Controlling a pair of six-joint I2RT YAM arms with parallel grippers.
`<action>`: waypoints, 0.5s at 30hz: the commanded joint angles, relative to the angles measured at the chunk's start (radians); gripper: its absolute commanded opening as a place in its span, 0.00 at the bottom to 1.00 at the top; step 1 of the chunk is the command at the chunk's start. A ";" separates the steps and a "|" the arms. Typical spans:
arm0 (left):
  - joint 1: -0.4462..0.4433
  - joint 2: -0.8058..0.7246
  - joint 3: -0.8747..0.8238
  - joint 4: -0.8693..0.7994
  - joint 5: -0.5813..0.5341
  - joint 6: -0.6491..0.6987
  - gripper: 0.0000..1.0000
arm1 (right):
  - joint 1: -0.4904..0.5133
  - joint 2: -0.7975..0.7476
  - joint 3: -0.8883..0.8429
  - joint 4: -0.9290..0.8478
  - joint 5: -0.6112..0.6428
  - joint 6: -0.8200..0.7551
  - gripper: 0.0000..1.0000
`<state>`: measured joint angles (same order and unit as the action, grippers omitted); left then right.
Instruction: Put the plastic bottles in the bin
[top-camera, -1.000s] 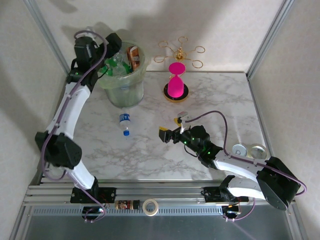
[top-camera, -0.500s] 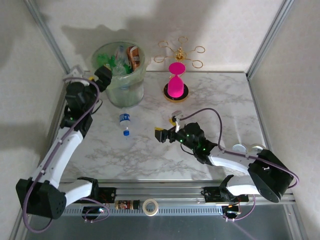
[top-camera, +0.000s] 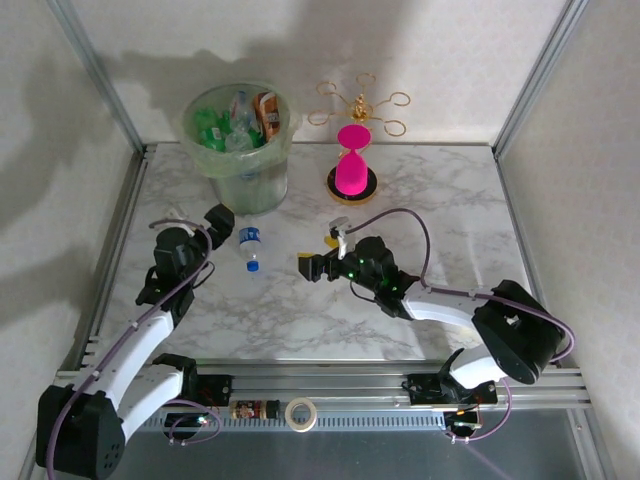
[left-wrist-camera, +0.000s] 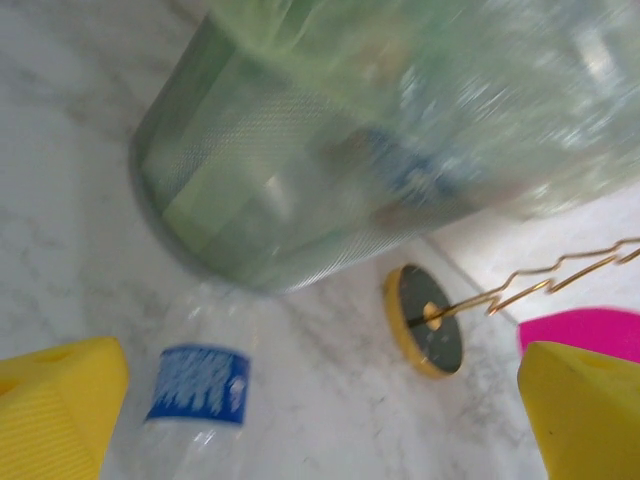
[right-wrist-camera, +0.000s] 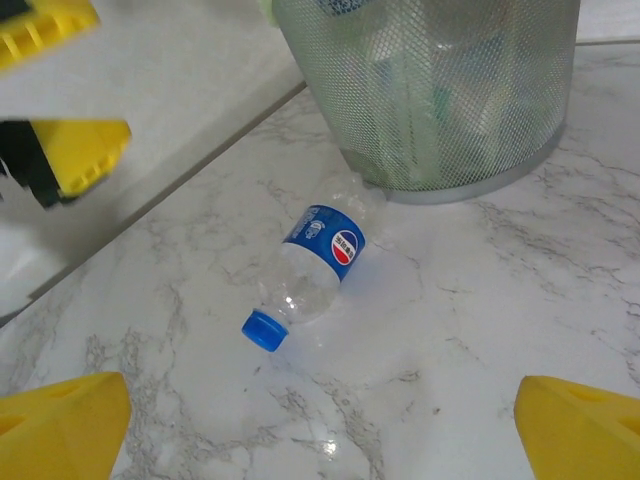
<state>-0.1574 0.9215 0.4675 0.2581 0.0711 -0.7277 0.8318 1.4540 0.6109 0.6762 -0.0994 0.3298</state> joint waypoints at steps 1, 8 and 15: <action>-0.017 0.021 -0.049 0.043 0.023 -0.012 1.00 | 0.010 0.030 0.042 0.019 -0.021 0.014 0.99; -0.048 0.151 -0.085 0.114 0.020 0.000 1.00 | 0.020 0.063 0.059 0.000 -0.017 0.028 0.99; -0.074 0.347 -0.017 0.100 0.012 0.038 1.00 | 0.025 0.068 0.057 -0.013 -0.002 0.044 0.99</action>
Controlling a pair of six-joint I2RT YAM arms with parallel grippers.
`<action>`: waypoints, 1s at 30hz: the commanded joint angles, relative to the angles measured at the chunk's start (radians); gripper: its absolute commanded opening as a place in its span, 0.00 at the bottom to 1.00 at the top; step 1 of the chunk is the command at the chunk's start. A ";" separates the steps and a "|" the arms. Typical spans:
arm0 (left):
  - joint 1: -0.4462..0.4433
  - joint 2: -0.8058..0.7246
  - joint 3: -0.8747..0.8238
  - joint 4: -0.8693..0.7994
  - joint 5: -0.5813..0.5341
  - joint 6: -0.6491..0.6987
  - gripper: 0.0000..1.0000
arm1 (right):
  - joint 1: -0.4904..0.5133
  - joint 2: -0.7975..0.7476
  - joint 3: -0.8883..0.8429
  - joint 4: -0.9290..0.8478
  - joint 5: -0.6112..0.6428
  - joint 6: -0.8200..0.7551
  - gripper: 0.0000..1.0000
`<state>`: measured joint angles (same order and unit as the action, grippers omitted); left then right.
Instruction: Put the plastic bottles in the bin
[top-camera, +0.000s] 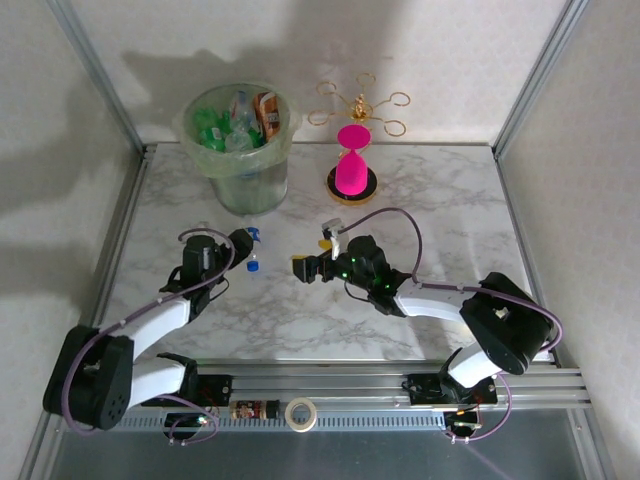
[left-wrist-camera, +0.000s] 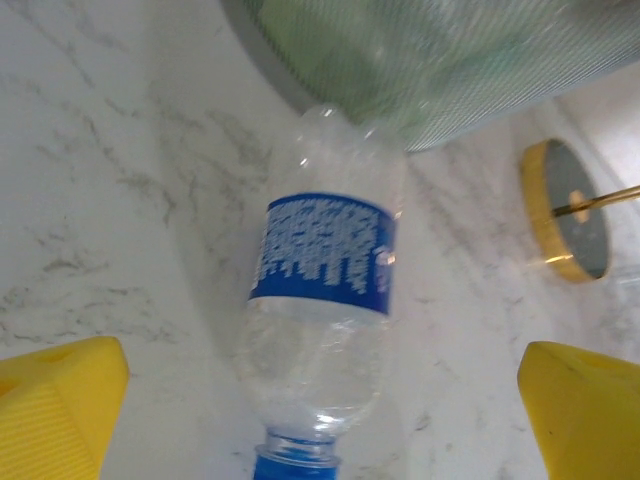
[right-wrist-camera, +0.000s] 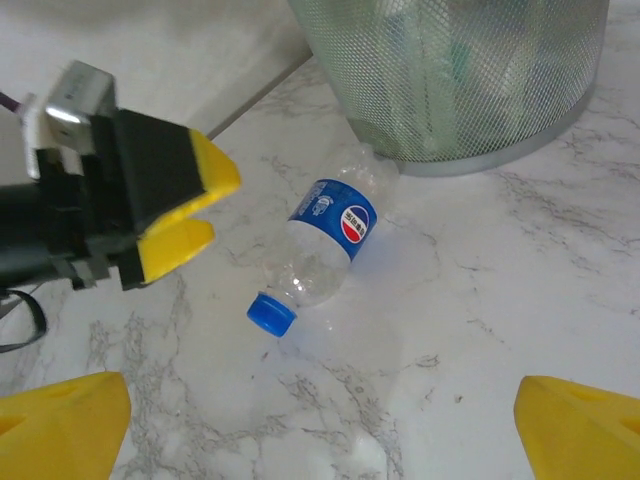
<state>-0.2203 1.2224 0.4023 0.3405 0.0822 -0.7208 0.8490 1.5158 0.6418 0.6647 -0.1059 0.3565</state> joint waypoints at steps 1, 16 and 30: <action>-0.015 0.076 0.065 0.009 -0.001 0.040 1.00 | 0.010 0.005 0.025 -0.002 0.007 0.018 0.99; -0.077 0.363 0.279 -0.138 -0.081 0.116 0.99 | 0.013 -0.038 -0.020 0.008 0.039 0.025 0.99; -0.105 0.449 0.337 -0.172 -0.152 0.126 0.89 | 0.012 -0.108 -0.078 0.014 0.084 0.022 0.99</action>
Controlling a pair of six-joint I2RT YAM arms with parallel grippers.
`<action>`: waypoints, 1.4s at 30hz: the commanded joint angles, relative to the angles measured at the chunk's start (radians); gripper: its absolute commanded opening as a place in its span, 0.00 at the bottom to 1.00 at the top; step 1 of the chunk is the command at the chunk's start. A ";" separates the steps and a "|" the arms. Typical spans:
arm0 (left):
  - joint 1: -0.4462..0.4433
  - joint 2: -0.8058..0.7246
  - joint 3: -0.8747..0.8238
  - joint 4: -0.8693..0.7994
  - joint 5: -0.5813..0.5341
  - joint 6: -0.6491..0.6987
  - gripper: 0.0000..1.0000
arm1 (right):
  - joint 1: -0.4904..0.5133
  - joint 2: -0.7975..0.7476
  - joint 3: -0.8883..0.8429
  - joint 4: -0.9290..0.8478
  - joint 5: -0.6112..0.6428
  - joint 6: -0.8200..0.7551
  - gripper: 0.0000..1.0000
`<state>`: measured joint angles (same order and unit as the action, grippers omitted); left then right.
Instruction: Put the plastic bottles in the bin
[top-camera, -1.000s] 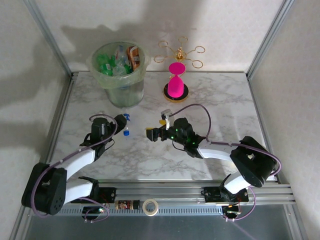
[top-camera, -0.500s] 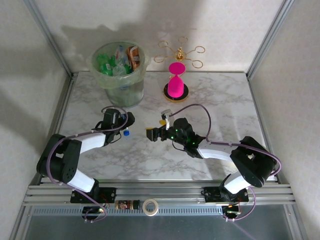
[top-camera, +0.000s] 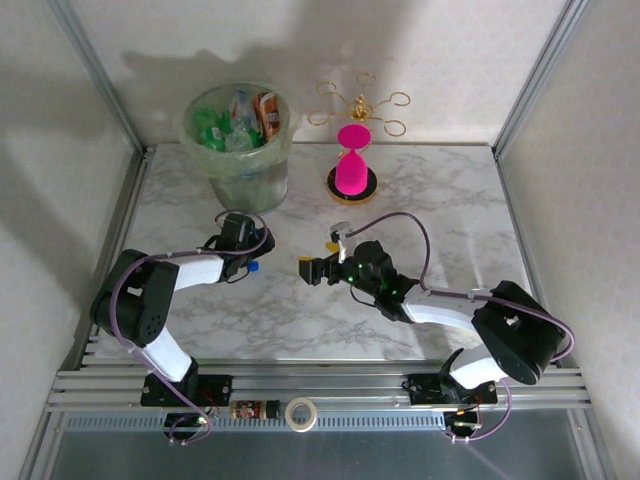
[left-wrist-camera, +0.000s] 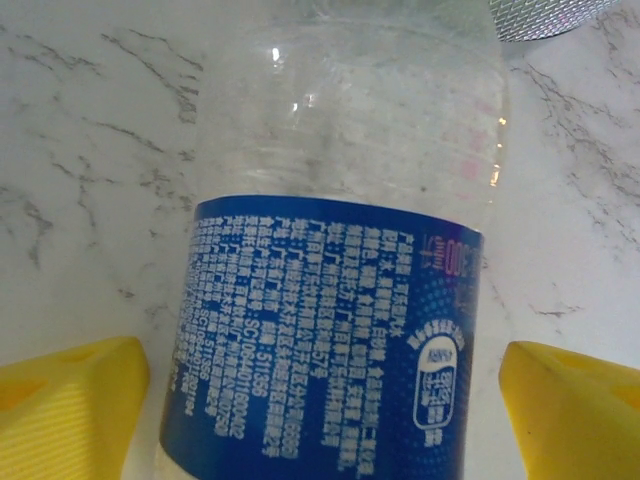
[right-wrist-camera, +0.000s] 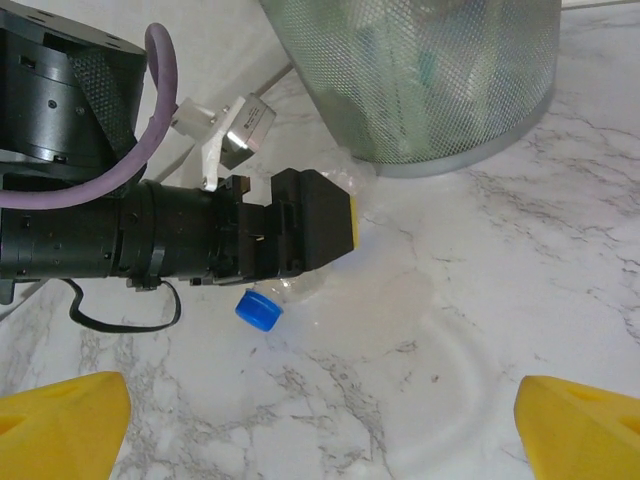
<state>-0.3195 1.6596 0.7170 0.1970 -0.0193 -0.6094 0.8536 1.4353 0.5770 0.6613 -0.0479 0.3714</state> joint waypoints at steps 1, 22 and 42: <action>-0.007 0.013 0.022 -0.028 -0.055 0.014 0.88 | 0.008 -0.029 -0.016 0.018 0.028 0.006 0.99; -0.008 -0.021 -0.013 0.001 -0.072 0.010 0.50 | 0.007 -0.035 -0.034 0.041 0.024 0.011 0.99; 0.013 -0.550 -0.148 -0.048 -0.217 0.005 0.43 | 0.011 -0.020 -0.030 0.093 -0.010 0.011 0.99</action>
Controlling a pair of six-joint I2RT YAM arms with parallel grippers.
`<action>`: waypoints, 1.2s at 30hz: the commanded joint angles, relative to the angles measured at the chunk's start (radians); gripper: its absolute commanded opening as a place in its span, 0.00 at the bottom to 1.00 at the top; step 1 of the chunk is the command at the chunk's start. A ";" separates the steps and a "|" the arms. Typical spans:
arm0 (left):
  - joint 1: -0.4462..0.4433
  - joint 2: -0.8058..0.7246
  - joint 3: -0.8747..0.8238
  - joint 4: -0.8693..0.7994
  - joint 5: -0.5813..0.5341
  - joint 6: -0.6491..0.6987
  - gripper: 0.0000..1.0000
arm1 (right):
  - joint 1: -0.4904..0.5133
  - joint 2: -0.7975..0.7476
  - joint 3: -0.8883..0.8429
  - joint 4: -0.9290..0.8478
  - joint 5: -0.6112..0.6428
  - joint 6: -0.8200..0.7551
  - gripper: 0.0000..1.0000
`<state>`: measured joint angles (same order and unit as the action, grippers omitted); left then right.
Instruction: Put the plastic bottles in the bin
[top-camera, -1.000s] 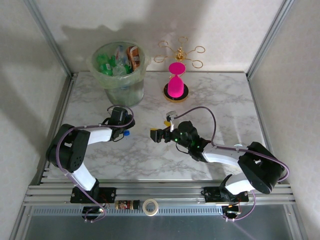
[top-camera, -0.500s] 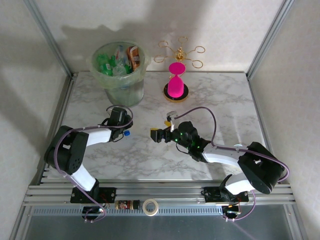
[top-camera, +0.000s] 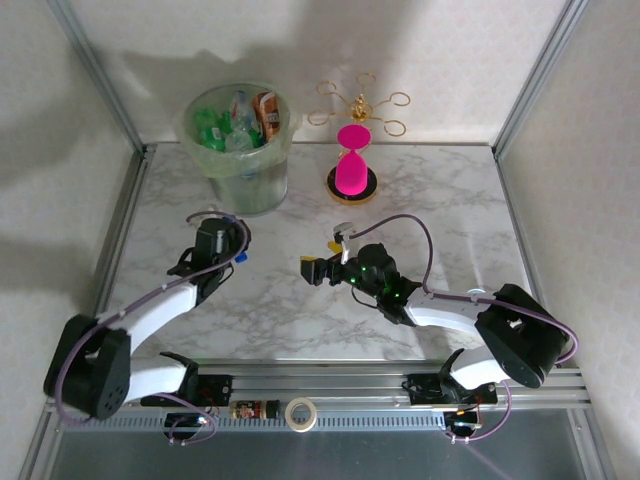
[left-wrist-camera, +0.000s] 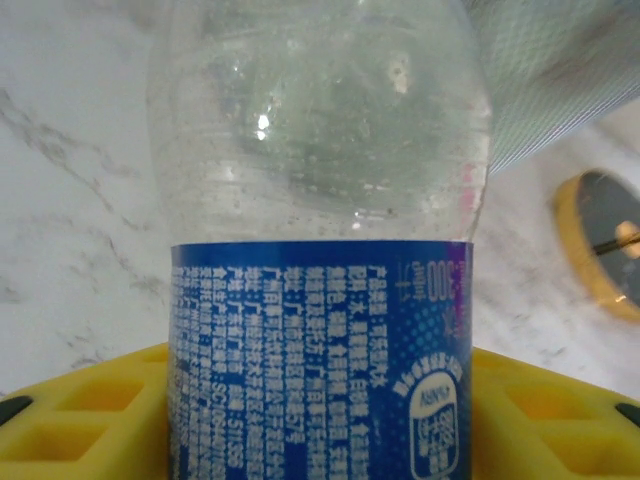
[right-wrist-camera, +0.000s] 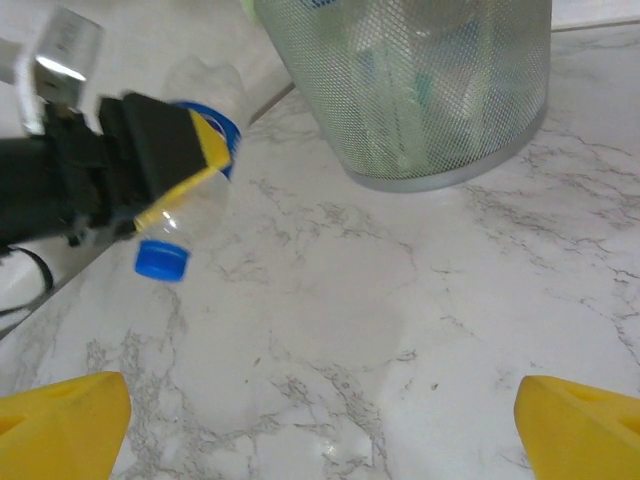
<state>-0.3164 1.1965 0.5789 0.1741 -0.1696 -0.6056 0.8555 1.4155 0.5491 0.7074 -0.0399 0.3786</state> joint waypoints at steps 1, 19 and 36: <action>0.014 -0.130 -0.014 -0.029 -0.077 0.006 0.43 | 0.010 0.003 -0.002 0.052 -0.020 0.002 0.99; 0.110 -0.057 0.516 -0.111 0.058 0.247 0.45 | 0.009 -0.006 -0.017 0.058 0.007 -0.042 0.99; 0.257 0.530 1.230 -0.416 0.377 0.312 0.43 | 0.009 -0.134 -0.105 0.005 0.109 -0.054 0.99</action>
<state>-0.0677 1.6772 1.7409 -0.1398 0.1329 -0.3164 0.8562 1.3140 0.4644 0.7261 0.0273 0.3397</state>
